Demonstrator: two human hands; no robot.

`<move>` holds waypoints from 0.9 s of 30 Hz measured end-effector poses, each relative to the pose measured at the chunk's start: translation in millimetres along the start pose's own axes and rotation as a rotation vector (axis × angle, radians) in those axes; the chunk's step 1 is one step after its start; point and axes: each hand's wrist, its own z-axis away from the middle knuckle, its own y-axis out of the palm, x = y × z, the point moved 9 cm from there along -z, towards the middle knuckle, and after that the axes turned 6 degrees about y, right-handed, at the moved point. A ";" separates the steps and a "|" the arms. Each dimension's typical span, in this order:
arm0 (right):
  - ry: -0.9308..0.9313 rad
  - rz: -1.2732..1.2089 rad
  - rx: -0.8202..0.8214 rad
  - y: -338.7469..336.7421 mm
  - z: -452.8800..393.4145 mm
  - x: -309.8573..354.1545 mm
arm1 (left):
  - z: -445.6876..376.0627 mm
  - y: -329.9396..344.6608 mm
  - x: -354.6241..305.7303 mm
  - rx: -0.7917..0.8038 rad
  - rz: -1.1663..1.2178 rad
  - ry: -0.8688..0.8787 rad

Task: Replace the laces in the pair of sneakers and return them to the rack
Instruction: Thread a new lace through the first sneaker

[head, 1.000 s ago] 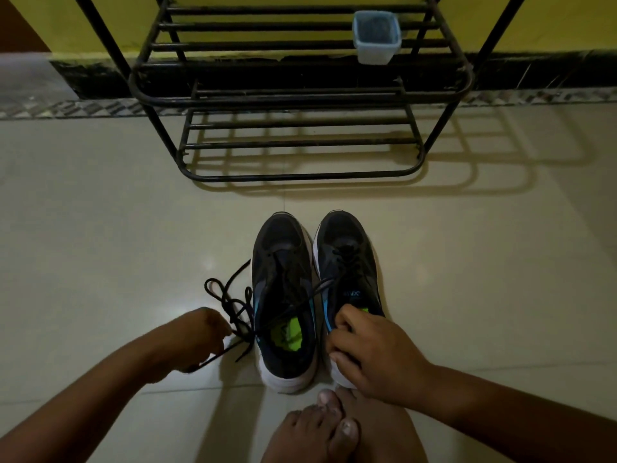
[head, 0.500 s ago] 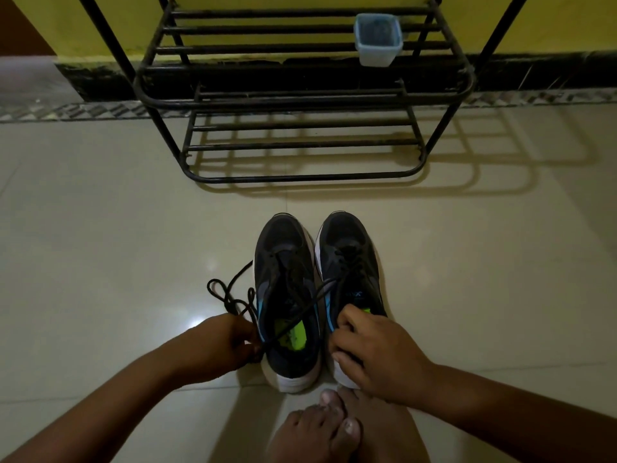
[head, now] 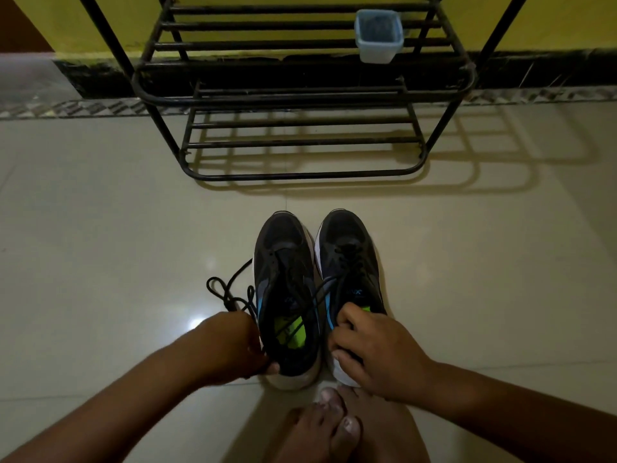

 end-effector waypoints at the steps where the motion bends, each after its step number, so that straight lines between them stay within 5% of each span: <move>1: 0.002 0.001 0.004 0.3 0.2 -0.2 | -2.5 3.2 -2.5 -0.034 -0.079 -0.009; 10: 0.012 -0.002 0.010 -0.4 -1.4 0.3 | 9.4 -43.4 17.9 -0.378 -0.205 -0.156; 16: 0.012 -0.055 0.111 1.8 -1.7 1.2 | 34.2 -92.6 19.1 -0.718 0.175 -0.086; 20: 0.081 -0.329 0.172 -12.8 -11.6 2.0 | 31.3 -85.1 -2.7 -0.479 0.919 0.081; 23: 0.181 -0.626 0.090 -32.9 -30.2 10.0 | 32.1 -71.3 -35.4 -0.232 1.249 0.223; 27: 0.327 -1.160 0.313 -22.2 -42.2 35.9 | 35.0 -73.5 -56.3 -0.218 1.618 0.292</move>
